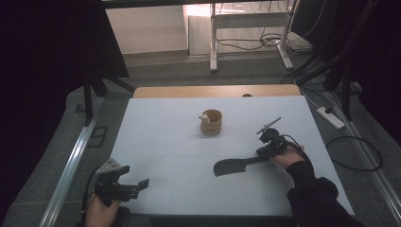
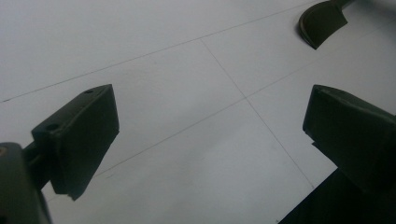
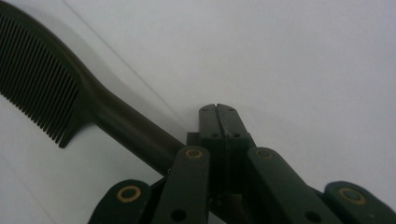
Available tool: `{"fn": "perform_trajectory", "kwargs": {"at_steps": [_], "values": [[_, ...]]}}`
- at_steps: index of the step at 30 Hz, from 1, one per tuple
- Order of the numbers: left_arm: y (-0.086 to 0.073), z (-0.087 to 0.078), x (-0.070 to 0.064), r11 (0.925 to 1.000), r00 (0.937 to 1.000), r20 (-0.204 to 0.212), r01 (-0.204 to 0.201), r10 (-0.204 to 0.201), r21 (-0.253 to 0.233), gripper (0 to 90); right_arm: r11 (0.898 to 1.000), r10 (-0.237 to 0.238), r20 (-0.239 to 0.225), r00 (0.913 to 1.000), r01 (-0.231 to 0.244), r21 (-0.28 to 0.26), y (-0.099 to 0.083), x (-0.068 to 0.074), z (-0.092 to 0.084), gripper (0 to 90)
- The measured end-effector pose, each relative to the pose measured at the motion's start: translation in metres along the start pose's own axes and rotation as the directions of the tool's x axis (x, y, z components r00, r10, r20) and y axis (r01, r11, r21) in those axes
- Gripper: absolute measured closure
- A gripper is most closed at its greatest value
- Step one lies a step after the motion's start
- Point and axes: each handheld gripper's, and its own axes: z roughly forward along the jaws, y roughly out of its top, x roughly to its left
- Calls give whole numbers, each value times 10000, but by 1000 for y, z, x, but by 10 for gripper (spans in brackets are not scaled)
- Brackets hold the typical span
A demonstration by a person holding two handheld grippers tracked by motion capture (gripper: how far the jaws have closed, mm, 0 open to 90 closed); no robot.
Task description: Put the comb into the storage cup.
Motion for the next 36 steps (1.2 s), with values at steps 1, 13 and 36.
{"fn": "perform_trajectory", "kwargs": {"at_steps": [1,13,36], "values": [[0,0,0,10000,10000,1,-1,1,-1,44,10000,7,-32,10000,-7,-38,-3,1,-1,899],[0,0,0,10000,10000,-11,-62,62,42,45,9999,-6,-178,9998,4,-104,-26,14,-10,899],[1,1,-2,9999,9999,-57,-121,122,73,46,9998,-146,-114,9998,145,-104,-54,47,-20,899]]}}
